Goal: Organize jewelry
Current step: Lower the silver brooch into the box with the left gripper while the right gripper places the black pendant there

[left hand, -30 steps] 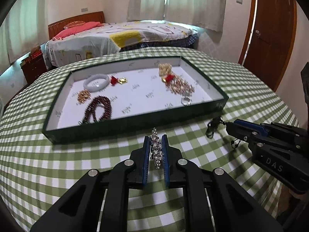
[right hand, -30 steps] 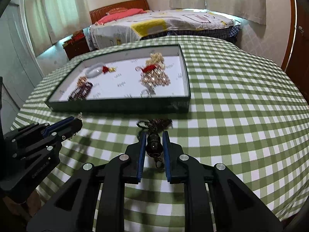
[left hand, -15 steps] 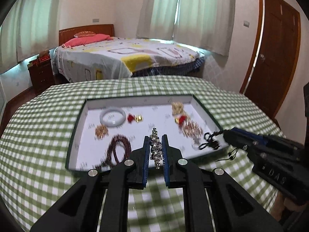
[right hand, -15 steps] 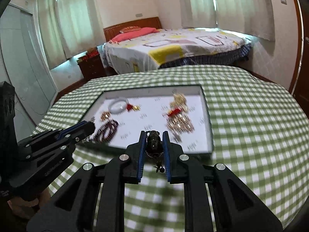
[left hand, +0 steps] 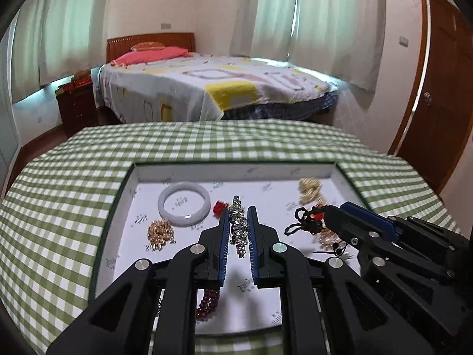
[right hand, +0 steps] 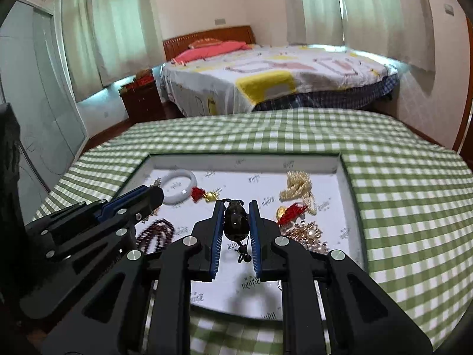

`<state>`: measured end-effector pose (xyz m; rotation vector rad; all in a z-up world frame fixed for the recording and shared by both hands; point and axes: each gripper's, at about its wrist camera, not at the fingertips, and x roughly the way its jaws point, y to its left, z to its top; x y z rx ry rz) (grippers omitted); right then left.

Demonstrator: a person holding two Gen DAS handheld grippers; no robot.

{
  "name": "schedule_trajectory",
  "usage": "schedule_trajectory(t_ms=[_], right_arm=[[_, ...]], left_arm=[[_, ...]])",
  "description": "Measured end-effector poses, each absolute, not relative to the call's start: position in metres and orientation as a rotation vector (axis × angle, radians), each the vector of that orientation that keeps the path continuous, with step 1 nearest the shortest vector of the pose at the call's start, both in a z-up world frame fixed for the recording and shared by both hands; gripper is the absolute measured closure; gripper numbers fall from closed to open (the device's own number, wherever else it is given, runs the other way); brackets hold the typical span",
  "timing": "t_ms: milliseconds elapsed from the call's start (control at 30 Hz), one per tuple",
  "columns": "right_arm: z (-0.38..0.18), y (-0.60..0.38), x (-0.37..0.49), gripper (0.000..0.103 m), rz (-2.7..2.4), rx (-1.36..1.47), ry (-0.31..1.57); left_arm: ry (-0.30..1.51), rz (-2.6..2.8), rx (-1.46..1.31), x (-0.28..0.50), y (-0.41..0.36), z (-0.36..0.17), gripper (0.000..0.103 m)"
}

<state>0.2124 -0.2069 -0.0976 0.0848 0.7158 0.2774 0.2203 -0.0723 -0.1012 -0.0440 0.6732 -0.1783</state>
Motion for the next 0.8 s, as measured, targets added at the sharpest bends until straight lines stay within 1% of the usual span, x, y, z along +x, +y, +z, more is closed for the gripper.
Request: schedule_trajectory(t_ms=[267,633,667,733,800], right_arm=[[-0.132,-0.200,0.231,0.086,0.278,0.071,0.805],[-0.140,-0.203,0.234,0.084,0.274,0.076,0.828],[-0.140,-0.202,0.235,0.082,0.275,0.074,0.829],[-0.140,-0.202,0.234,0.074,0.271,0.071,0.825],[-0.139,-0.202,0.234,0.073,0.270,0.071,0.824]], left_arm=[[0.759,-0.163,-0.034,0.238,-0.074,-0.133,0.090],[0.810,-0.152,-0.038,0.242,-0.075,-0.141,0.090],[0.811,-0.150,-0.036,0.243,-0.075,-0.141,0.090],[0.815,-0.149,-0.032,0.243,-0.076,-0.142,0.088],[0.819,-0.147,-0.030,0.242,-0.076,-0.142,0.088]])
